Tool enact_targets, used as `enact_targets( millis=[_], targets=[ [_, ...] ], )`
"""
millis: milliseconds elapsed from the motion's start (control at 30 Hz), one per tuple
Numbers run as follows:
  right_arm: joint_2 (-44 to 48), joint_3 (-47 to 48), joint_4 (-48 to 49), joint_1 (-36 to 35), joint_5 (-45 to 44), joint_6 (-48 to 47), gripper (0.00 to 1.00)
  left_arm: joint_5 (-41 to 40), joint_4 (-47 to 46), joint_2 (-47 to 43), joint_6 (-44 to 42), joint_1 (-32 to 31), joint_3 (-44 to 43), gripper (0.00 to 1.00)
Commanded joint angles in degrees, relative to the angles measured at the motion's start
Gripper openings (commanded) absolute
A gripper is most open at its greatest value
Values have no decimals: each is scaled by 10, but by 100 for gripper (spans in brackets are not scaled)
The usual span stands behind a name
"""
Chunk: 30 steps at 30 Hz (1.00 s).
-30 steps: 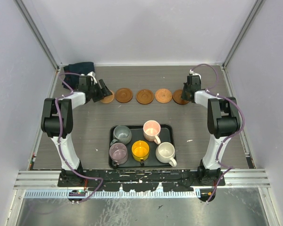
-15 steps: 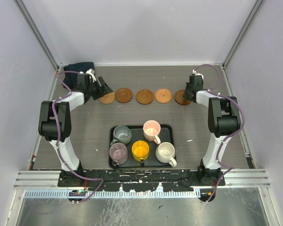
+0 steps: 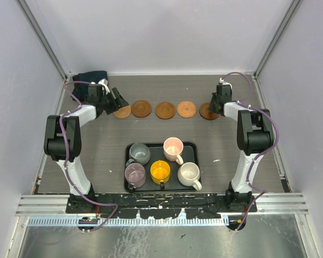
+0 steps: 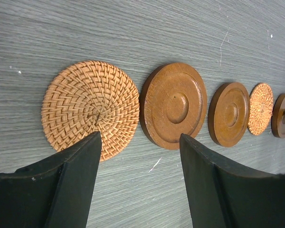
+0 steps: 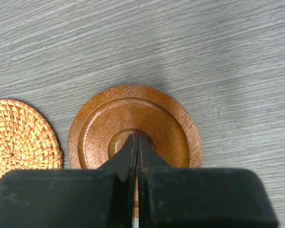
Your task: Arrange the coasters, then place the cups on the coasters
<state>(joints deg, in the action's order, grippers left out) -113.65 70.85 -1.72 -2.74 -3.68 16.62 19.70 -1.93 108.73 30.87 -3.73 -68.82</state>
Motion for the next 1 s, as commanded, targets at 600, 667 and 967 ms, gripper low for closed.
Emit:
enact_targets(
  millis=[600,667,967],
  targets=[
    [212,-32,19,-52,88,-26,6,-17,-34,-113,-8,2,45,68],
    [237,-45,18,-68,74,-31,8,-24,-32,-138,-14,2,60,68],
    [355,-123,-14,-90,56,-12,37,-73,-4,-275,-43,-15,156,70]
  ],
)
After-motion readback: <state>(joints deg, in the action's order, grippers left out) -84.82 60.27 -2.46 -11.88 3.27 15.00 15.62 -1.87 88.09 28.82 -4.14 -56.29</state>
